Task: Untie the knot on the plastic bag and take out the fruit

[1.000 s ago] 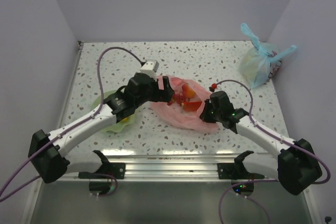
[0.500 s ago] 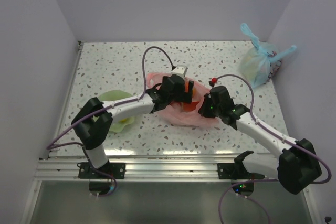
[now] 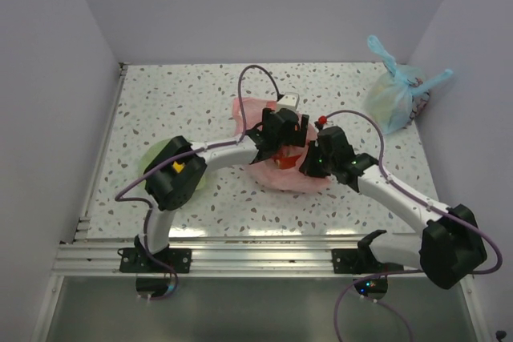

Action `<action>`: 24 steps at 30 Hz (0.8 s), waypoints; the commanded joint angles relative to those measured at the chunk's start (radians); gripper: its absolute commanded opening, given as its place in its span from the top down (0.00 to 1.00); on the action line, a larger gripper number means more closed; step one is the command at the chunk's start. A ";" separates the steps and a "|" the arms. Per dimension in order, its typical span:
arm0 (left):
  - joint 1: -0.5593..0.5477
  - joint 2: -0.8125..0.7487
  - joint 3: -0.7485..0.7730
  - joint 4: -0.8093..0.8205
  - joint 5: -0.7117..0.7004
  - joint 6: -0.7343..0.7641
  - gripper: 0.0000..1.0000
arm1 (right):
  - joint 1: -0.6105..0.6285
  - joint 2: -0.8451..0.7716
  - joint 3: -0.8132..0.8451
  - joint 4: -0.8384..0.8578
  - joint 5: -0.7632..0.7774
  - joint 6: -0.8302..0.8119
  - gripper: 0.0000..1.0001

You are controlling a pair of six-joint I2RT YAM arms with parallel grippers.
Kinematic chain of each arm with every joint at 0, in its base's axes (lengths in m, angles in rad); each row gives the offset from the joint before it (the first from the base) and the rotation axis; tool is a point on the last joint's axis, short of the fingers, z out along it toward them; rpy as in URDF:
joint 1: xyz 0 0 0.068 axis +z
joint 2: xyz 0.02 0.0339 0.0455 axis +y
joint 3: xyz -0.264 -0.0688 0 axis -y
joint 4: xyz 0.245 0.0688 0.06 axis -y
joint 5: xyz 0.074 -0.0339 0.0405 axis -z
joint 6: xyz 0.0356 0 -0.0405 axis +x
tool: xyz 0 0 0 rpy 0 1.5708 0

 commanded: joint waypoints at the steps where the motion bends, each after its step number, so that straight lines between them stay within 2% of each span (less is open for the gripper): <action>1: 0.019 0.057 0.079 0.027 -0.064 0.004 0.00 | 0.008 0.016 0.051 -0.011 -0.033 -0.007 1.00; 13: 0.069 0.143 0.141 0.041 -0.005 0.016 0.02 | 0.011 0.059 0.062 -0.003 -0.033 -0.014 1.00; 16: 0.069 0.128 0.123 0.020 0.001 0.022 0.12 | 0.011 0.063 0.063 -0.005 -0.025 -0.015 1.00; 17: 0.069 0.117 0.110 0.021 0.001 0.022 0.21 | 0.011 0.064 0.065 -0.005 -0.018 -0.018 1.00; 19: 0.069 0.087 0.070 0.024 -0.004 0.022 0.31 | 0.011 0.066 0.065 -0.002 -0.012 -0.020 1.00; 24: 0.071 0.050 0.017 0.015 0.004 0.016 0.35 | 0.011 0.079 0.068 0.008 -0.019 -0.017 1.00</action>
